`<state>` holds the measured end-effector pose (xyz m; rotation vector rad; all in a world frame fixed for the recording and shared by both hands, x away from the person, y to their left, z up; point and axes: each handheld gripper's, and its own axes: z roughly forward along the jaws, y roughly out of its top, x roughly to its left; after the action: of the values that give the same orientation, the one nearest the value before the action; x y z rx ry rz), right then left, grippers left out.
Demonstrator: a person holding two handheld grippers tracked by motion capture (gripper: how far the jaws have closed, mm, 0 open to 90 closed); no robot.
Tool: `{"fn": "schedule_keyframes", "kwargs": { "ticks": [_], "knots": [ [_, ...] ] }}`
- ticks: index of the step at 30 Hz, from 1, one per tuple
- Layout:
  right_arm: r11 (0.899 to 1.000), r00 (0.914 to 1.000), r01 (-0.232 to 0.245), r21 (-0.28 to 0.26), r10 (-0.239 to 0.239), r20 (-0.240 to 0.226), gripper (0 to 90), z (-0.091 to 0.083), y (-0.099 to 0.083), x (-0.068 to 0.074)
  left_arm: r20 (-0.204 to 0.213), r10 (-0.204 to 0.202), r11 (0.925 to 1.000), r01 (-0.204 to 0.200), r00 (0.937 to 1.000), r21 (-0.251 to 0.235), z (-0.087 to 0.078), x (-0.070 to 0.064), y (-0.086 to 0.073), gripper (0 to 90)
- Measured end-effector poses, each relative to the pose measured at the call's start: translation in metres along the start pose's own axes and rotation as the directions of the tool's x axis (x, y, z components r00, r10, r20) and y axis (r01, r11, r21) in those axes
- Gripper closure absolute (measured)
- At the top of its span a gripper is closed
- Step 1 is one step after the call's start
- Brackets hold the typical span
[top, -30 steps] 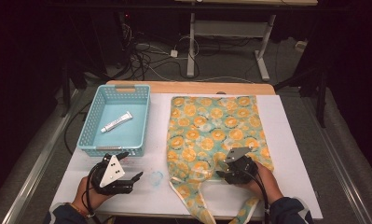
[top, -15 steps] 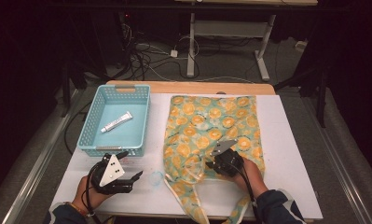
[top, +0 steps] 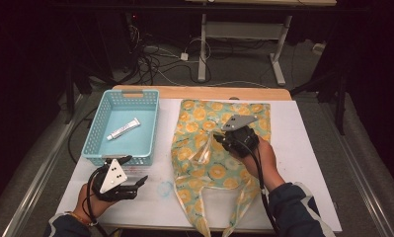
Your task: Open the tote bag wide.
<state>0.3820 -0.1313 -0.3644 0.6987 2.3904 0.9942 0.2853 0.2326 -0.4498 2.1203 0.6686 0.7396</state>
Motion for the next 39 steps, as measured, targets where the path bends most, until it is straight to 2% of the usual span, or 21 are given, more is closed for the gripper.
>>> {"fn": "schedule_keyframes", "kwargs": {
  "ticks": [6, 9, 12, 14, 16, 21, 22, 23, 24, 25, 26, 27, 30, 31, 32, 33, 34, 36, 37, 38, 39],
  "knots": [
    [0.998, 0.9969, -0.008, -0.067, 0.013, 0.078, 89.7, -0.013, 0.019, -0.003, -0.021, -0.016, 0.9999, 0.016, 0.9997, -0.002, -0.002, 0.008, 0.001, 20.3],
    [0.997, 0.9965, -0.026, -0.078, 0.032, 0.078, 89.7, -0.012, 0.017, -0.004, -0.040, -0.019, 0.9998, 0.019, 0.9990, 0.004, -0.003, 0.013, 0.003, 20.3],
    [0.995, 0.9961, -0.043, -0.089, 0.049, 0.073, 89.7, -0.009, 0.013, -0.005, -0.063, -0.040, 0.9991, 0.041, 0.9972, 0.008, -0.005, 0.023, 0.006, 20.3],
    [0.995, 0.9954, -0.044, -0.095, 0.052, 0.081, 89.7, -0.008, 0.010, -0.006, -0.086, -0.052, 0.9985, 0.053, 0.9949, 0.014, -0.005, 0.035, 0.012, 20.1],
    [0.994, 0.9953, -0.047, -0.100, 0.055, 0.079, 89.7, -0.008, 0.009, -0.006, -0.092, -0.057, 0.9981, 0.059, 0.9942, 0.018, -0.006, 0.039, 0.015, 20.1],
    [0.988, 0.9942, -0.079, -0.135, 0.088, 0.062, 89.7, -0.008, 0.001, -0.010, -0.089, -0.060, 0.9968, 0.065, 0.9942, 0.048, -0.002, 0.067, 0.034, 19.9],
    [0.987, 0.9938, -0.083, -0.138, 0.093, 0.062, 89.7, -0.007, 0.000, -0.011, -0.091, -0.059, 0.9957, 0.065, 0.9941, 0.066, 0.001, 0.074, 0.038, 19.9],
    [0.986, 0.9937, -0.085, -0.140, 0.094, 0.061, 89.6, -0.007, 0.000, -0.012, -0.079, -0.055, 0.9923, 0.063, 0.9954, 0.107, 0.010, 0.086, 0.045, 19.9],
    [0.986, 0.9938, -0.086, -0.142, 0.095, 0.059, 89.6, -0.007, 0.000, -0.012, -0.079, -0.054, 0.9900, 0.064, 0.9954, 0.126, 0.016, 0.092, 0.047, 19.9],
    [0.986, 0.9942, -0.083, -0.141, 0.091, 0.057, 89.6, -0.007, 0.000, -0.013, -0.079, -0.054, 0.9900, 0.064, 0.9954, 0.126, 0.016, 0.092, 0.047, 20.2],
    [0.987, 0.9945, -0.081, -0.138, 0.089, 0.055, 89.6, -0.006, 0.000, -0.013, -0.071, -0.055, 0.9827, 0.066, 0.9960, 0.173, 0.030, 0.105, 0.050, 20.3],
    [0.987, 0.9945, -0.081, -0.138, 0.089, 0.055, 89.6, -0.006, 0.000, -0.013, -0.071, -0.055, 0.9827, 0.066, 0.9960, 0.173, 0.030, 0.105, 0.050, 20.3],
    [0.988, 0.9955, -0.083, -0.131, 0.088, 0.035, 89.6, -0.005, 0.000, -0.016, -0.074, -0.072, 0.9657, 0.088, 0.9947, 0.244, 0.053, 0.123, 0.049, 21.0],
    [0.988, 0.9955, -0.083, -0.131, 0.088, 0.035, 89.6, -0.005, 0.000, -0.016, -0.073, -0.090, 0.9598, 0.106, 0.9933, 0.260, 0.061, 0.129, 0.048, 21.0],
    [0.988, 0.9956, -0.087, -0.129, 0.091, 0.025, 89.5, -0.004, -0.001, -0.016, -0.066, -0.102, 0.9531, 0.116, 0.9926, 0.279, 0.068, 0.135, 0.047, 26.7],
    [0.988, 0.9957, -0.087, -0.129, 0.090, 0.021, 89.5, -0.004, -0.001, -0.016, -0.077, -0.112, 0.9416, 0.131, 0.9907, 0.310, 0.075, 0.139, 0.047, 26.9],
    [0.988, 0.9958, -0.086, -0.129, 0.089, 0.020, 89.5, -0.003, -0.001, -0.016, -0.092, -0.111, 0.9335, 0.135, 0.9896, 0.332, 0.083, 0.142, 0.047, 27.3],
    [0.988, 0.9959, -0.087, -0.126, 0.090, 0.013, 89.5, -0.002, -0.001, -0.015, -0.090, -0.121, 0.9228, 0.145, 0.9886, 0.357, 0.095, 0.149, 0.046, 30.9],
    [0.988, 0.9964, -0.082, -0.127, 0.084, 0.013, 89.5, -0.001, -0.001, -0.015, -0.107, -0.125, 0.9082, 0.157, 0.9864, 0.388, 0.106, 0.155, 0.044, 31.2],
    [0.989, 0.9964, -0.083, -0.125, 0.085, 0.009, 89.5, -0.001, -0.001, -0.014, -0.107, -0.125, 0.9082, 0.157, 0.9864, 0.388, 0.106, 0.155, 0.044, 31.8],
    [0.989, 0.9963, -0.084, -0.121, 0.085, 0.009, 89.5, -0.001, -0.002, -0.014, -0.107, -0.129, 0.9009, 0.161, 0.9859, 0.403, 0.110, 0.159, 0.043, 34.6]
  ]
}}
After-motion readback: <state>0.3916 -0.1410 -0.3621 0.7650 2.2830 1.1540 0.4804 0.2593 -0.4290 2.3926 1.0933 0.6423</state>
